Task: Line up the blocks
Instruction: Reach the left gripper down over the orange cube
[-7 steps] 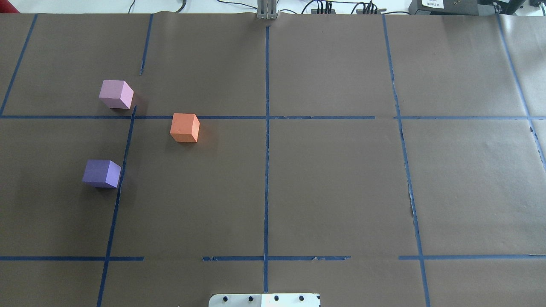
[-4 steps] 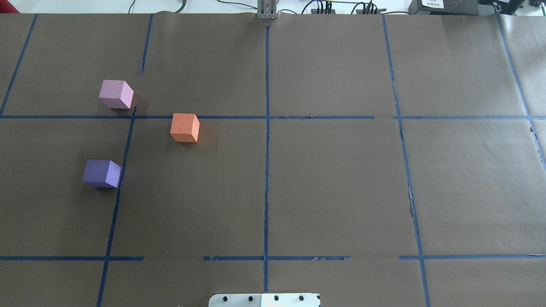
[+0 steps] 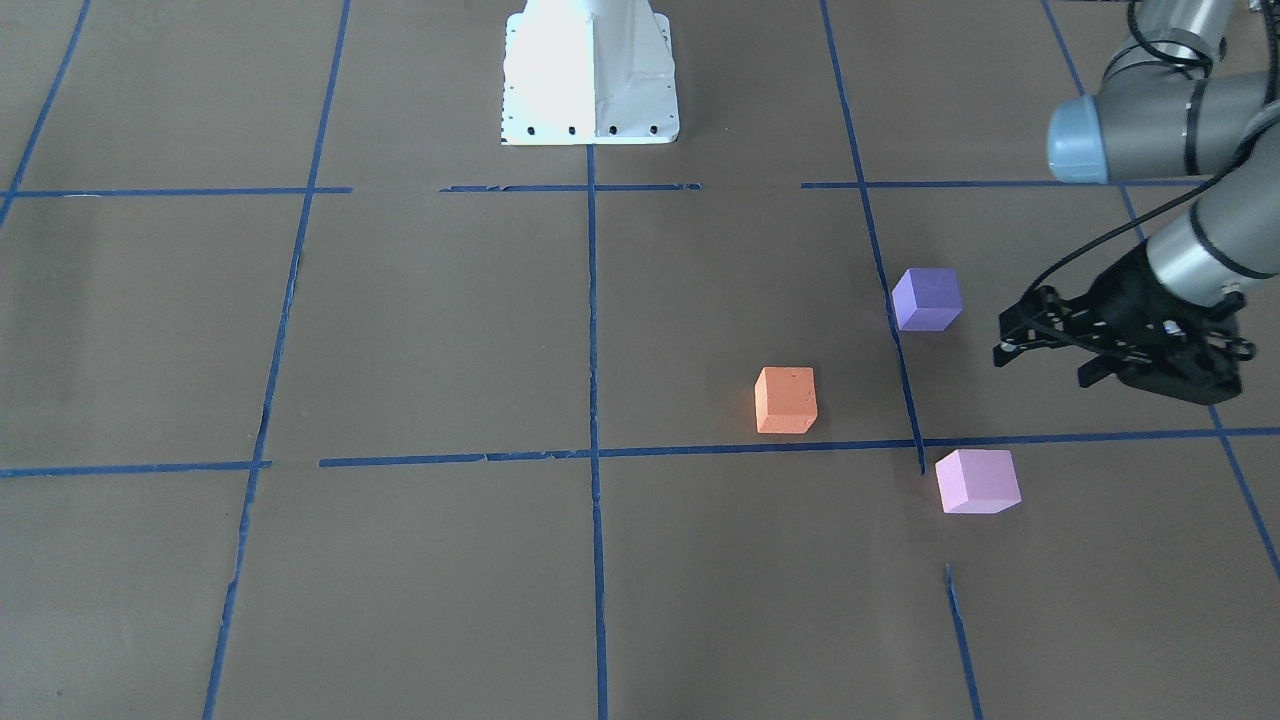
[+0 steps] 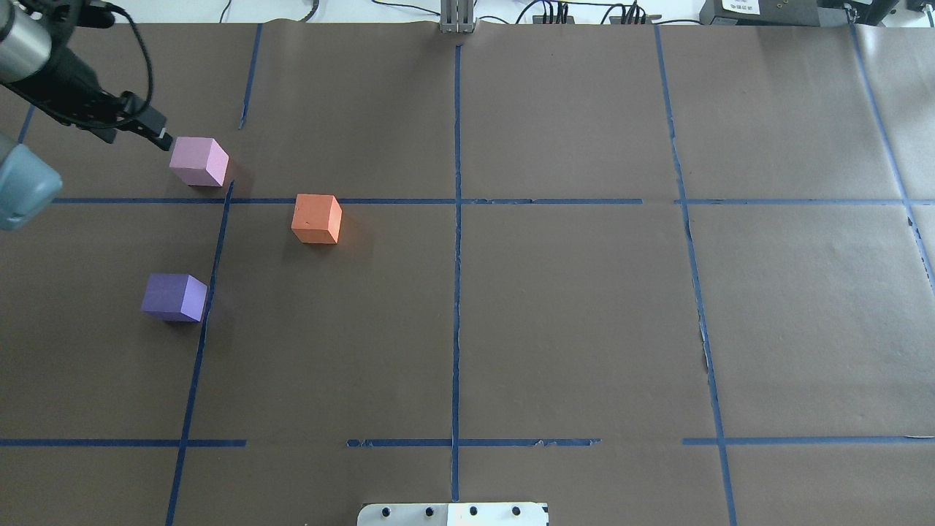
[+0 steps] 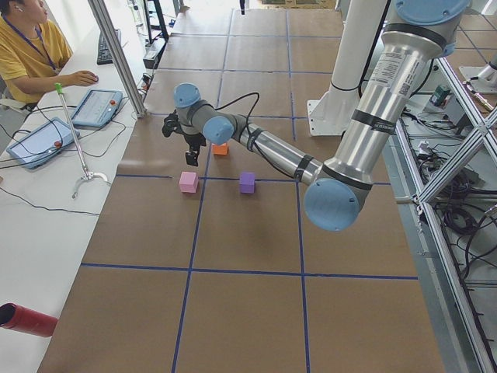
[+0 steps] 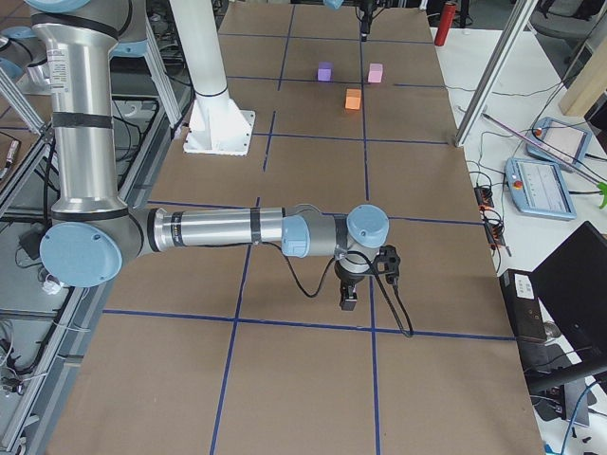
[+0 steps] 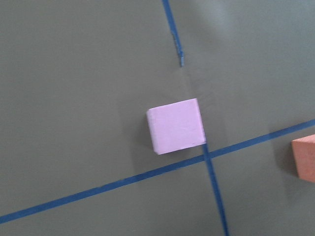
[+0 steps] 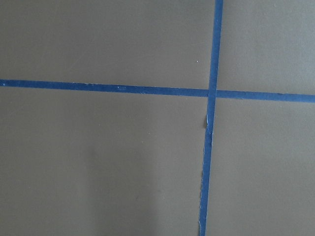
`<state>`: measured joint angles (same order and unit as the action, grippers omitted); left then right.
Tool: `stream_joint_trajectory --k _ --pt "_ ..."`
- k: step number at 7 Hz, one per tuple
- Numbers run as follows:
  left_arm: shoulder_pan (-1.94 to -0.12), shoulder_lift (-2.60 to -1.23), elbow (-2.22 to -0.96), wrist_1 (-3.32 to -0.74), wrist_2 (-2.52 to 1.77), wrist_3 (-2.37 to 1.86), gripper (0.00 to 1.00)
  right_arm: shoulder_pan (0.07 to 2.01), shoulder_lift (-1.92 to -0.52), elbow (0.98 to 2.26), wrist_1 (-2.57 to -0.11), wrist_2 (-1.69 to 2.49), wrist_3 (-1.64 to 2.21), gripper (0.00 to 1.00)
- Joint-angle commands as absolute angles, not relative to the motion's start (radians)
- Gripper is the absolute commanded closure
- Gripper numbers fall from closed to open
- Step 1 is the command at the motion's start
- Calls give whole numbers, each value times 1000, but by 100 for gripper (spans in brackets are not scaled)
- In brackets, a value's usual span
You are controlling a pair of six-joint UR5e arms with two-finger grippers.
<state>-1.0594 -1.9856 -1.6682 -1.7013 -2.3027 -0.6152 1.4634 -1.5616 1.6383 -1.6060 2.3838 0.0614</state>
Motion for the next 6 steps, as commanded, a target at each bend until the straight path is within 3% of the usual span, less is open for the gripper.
stream_joint_trajectory --k 1,4,6 --pt "-883 -2104 -1649 -1704 -2176 -910 0 1463 -1562 1638 -1606 2384 61 0" --pt "-752 -2161 -1505 -1849 -1999 -1101 0 1463 -1562 1638 -1606 2384 61 0" --pt "-723 -2158 -1476 -1852 -1983 -1111 0 1463 -1562 1638 -1606 2384 61 0"
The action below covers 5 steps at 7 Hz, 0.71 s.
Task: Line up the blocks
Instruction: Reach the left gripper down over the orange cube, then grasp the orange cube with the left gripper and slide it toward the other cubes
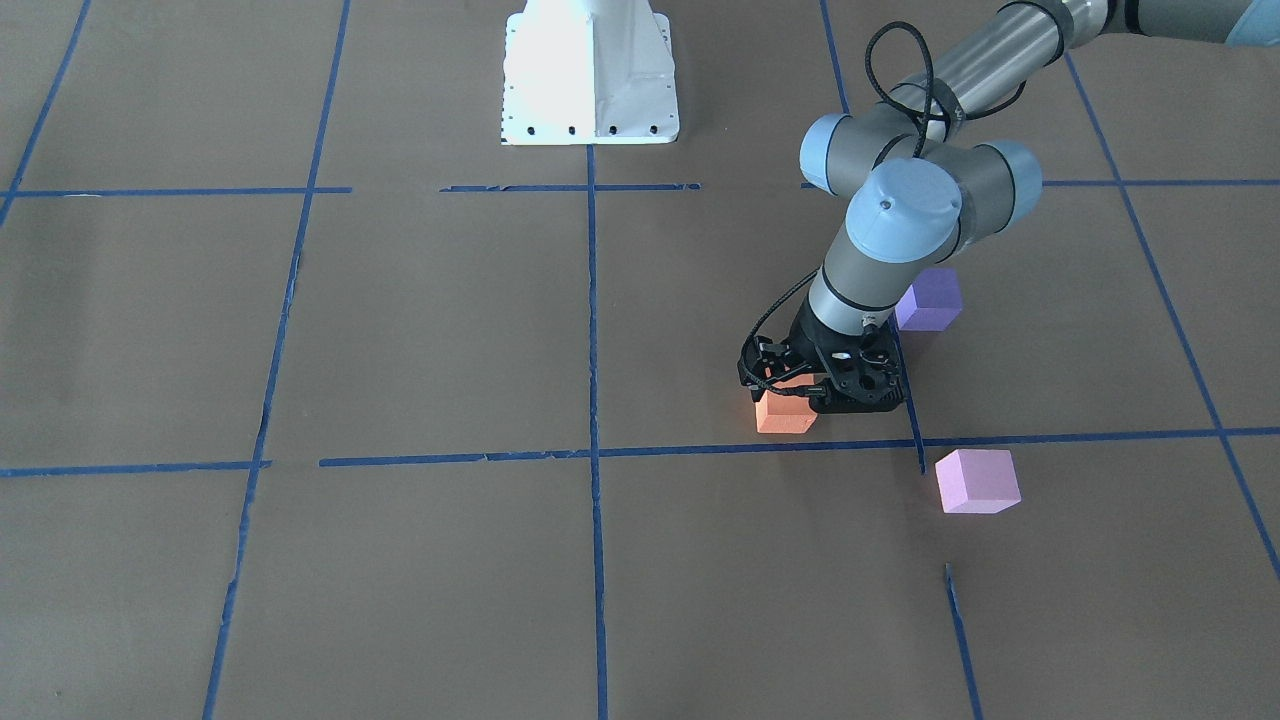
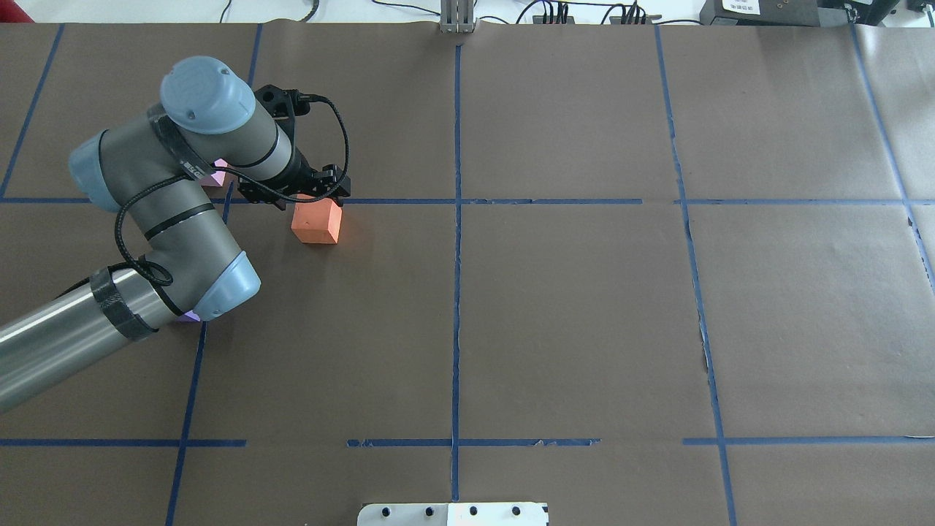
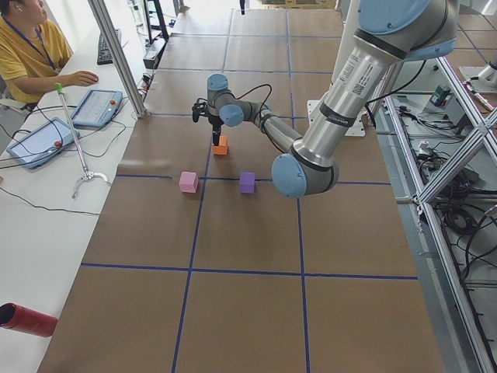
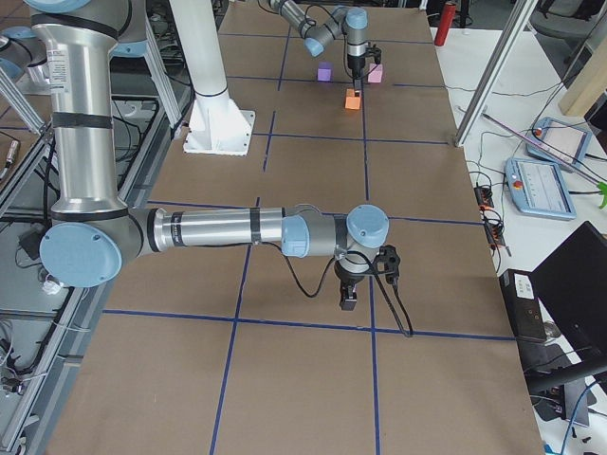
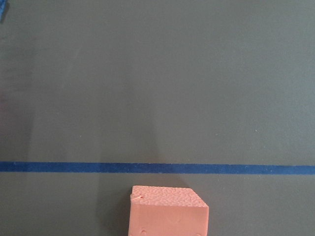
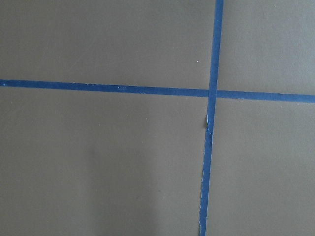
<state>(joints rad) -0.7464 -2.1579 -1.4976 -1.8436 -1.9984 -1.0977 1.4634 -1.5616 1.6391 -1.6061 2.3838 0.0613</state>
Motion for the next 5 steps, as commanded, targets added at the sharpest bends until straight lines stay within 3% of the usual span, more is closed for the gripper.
stream_joint_trajectory --k 1,2,3,4,5 --pt "-701 -2158 -1450 -1855 -1941 -1123 0 1463 -1562 1640 -1606 2384 61 0" --pt "-690 -2158 -1436 -1880 -1922 -1126 1 1463 -1562 1640 -1606 2384 61 0" --pt "-690 -2161 -1436 -1896 -1925 -1124 29 1463 -1562 1638 -1606 2384 61 0" --pt "-699 -2158 -1442 -1894 -1951 -1118 77 1463 -1562 1640 -1606 2384 61 0" --pt "-736 -2146 -1463 -1888 -2035 -1112 80 1463 -1562 1638 -1606 2384 61 0"
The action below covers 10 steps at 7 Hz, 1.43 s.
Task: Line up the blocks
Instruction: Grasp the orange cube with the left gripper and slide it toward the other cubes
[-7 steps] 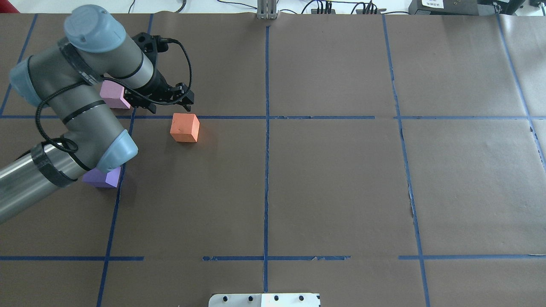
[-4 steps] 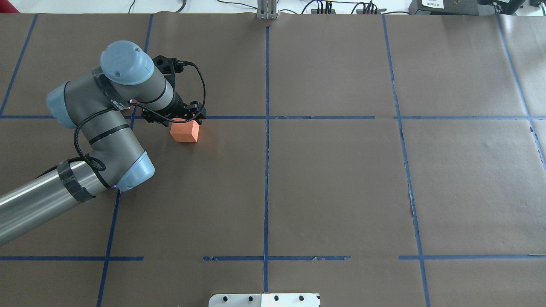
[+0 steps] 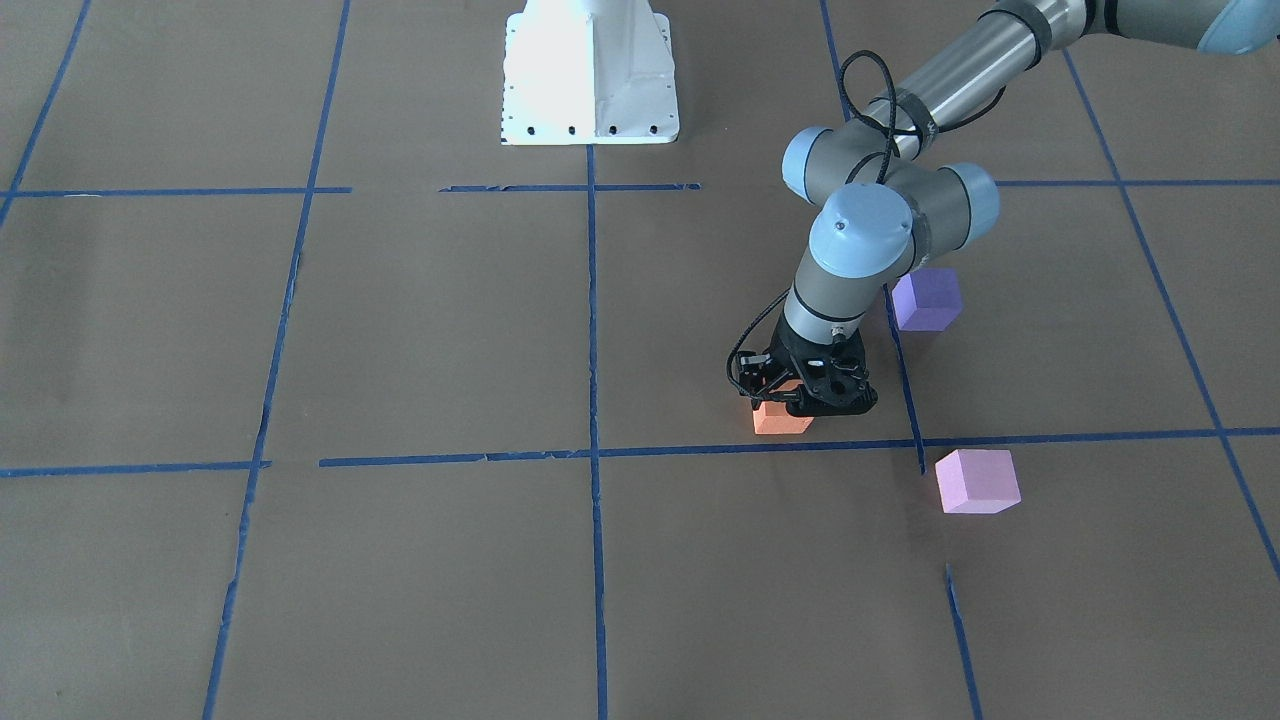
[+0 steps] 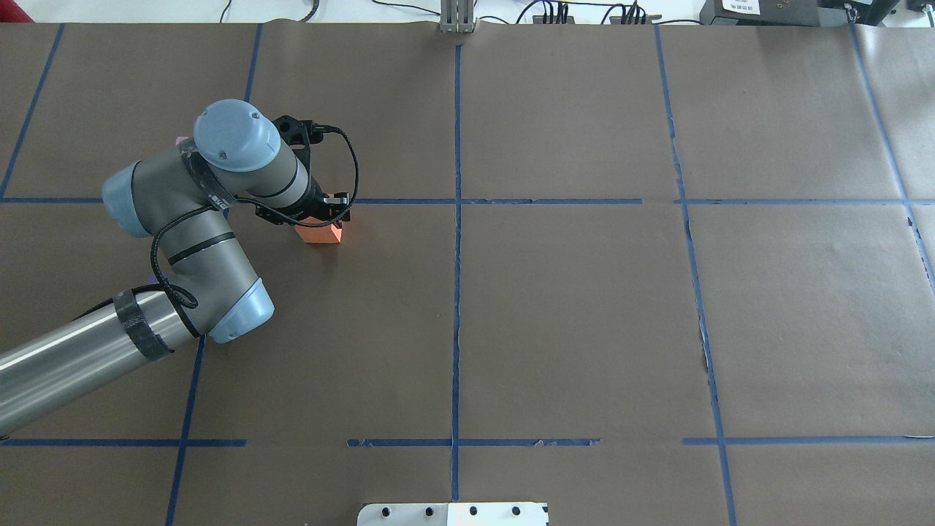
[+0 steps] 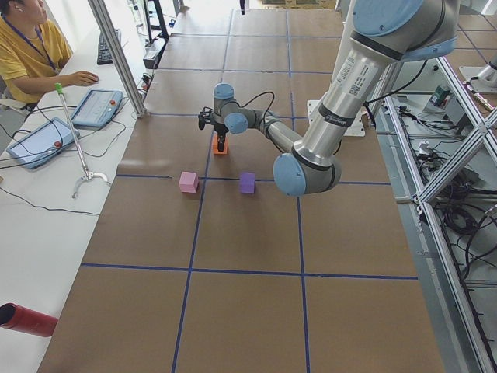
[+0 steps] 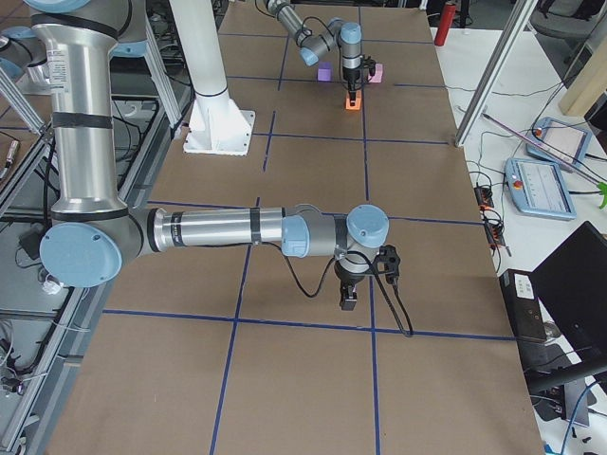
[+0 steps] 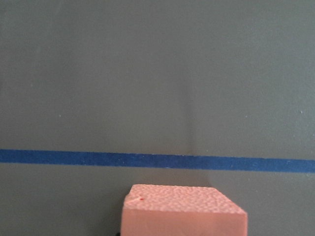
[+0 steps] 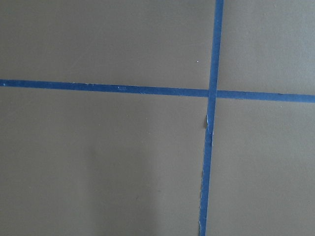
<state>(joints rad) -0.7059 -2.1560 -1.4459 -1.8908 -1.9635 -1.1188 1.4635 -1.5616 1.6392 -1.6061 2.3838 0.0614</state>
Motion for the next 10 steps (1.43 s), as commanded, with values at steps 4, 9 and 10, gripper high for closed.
stream_joint_trajectory --k 4,9,10 --pt "-873 -1877 -1583 -1878 -2127 -912 79 1463 -1562 1638 -1606 2384 61 0" --pt "-870 -1864 -1549 -1891 -2125 -917 0 1463 -1562 1638 -1606 2384 61 0" --pt "-882 -1864 -1558 -1888 -2128 -916 0 1463 -1562 1638 -1606 2384 61 0"
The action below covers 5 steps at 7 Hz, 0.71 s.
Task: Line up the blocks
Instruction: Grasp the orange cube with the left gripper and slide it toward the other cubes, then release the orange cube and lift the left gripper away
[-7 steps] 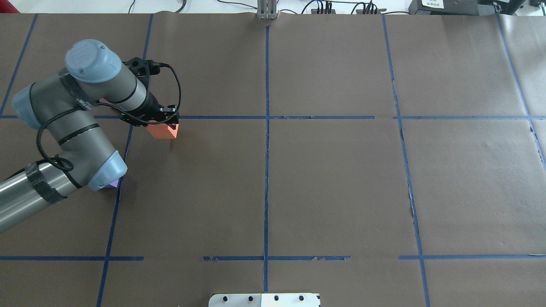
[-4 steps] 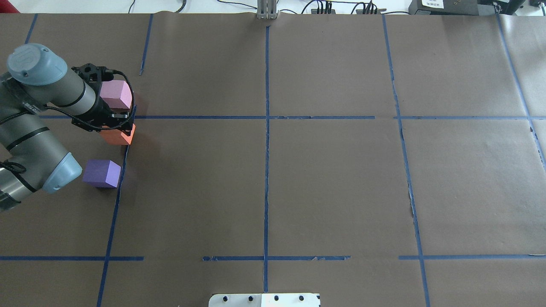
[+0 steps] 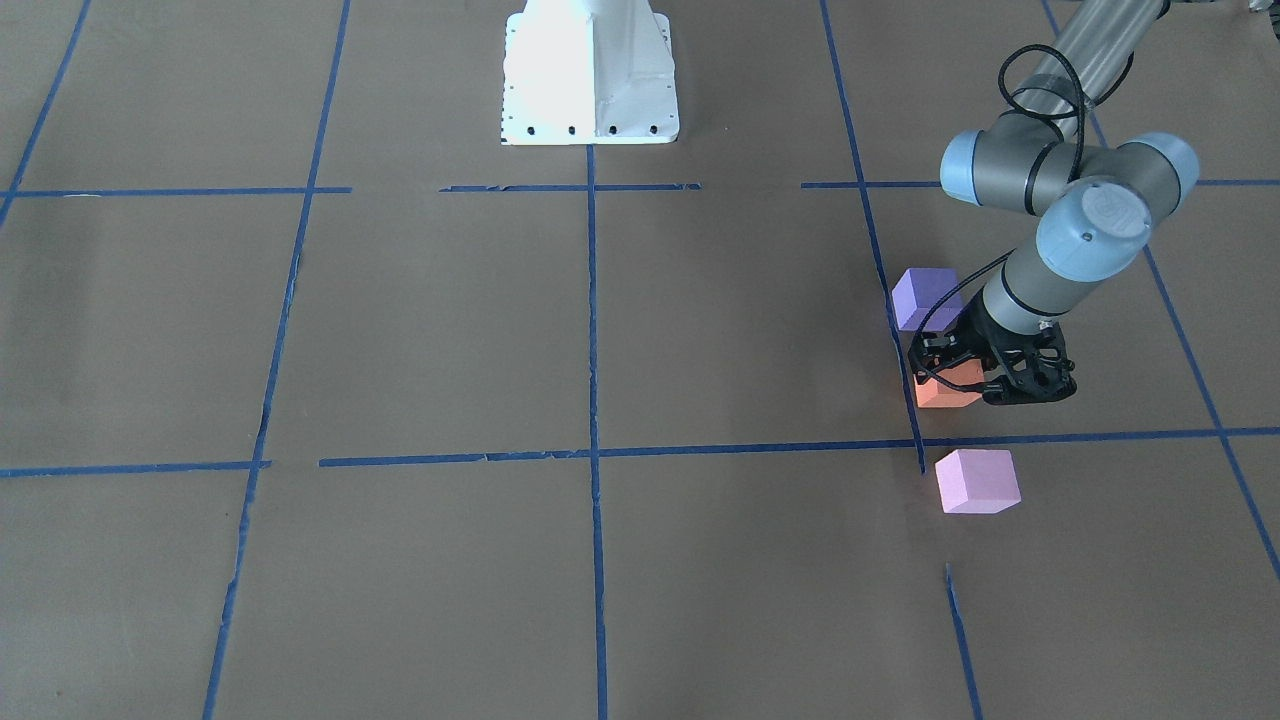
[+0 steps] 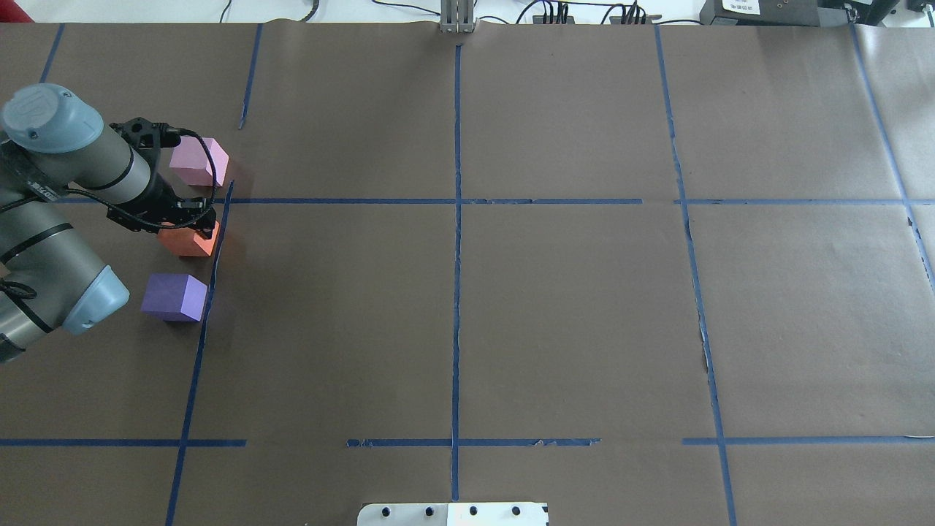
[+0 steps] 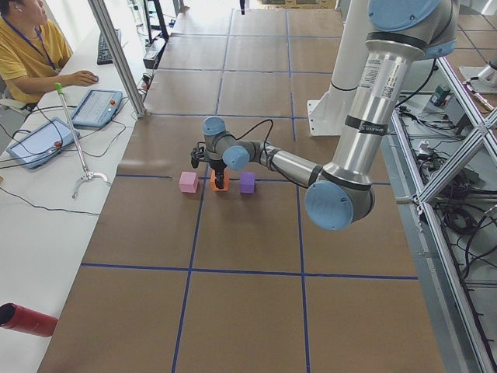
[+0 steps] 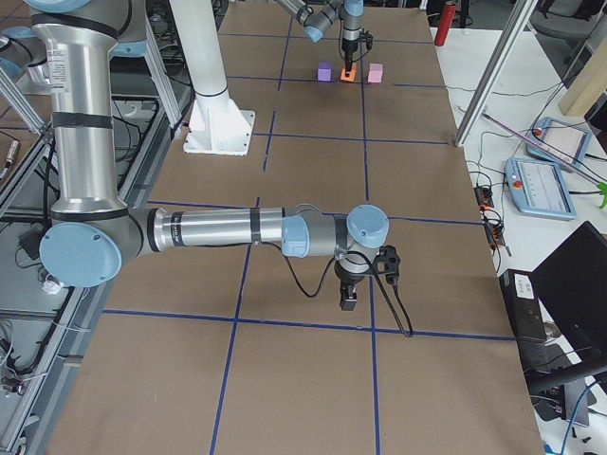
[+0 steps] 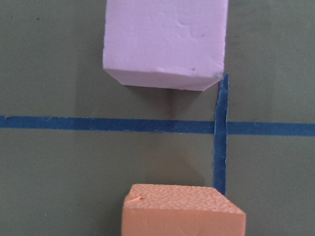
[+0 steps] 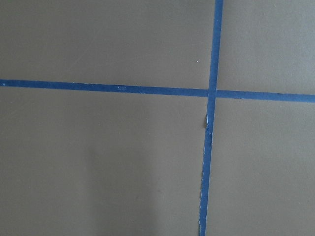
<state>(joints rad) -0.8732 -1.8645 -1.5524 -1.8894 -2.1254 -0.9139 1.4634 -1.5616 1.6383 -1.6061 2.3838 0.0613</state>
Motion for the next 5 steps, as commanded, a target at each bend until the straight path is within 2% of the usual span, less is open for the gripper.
stream_joint_trajectory --k 1,3,5 --pt "-944 -1862 -1581 -1879 -2131 -905 0 1463 -1562 1640 -1606 2384 61 0" --pt "-1108 -1824 -1627 -1868 -2220 -750 0 1463 -1562 1638 -1606 2384 61 0" --pt "-1286 -1681 -1629 -1867 -2230 -357 0 1463 -1562 1638 -1606 2384 61 0"
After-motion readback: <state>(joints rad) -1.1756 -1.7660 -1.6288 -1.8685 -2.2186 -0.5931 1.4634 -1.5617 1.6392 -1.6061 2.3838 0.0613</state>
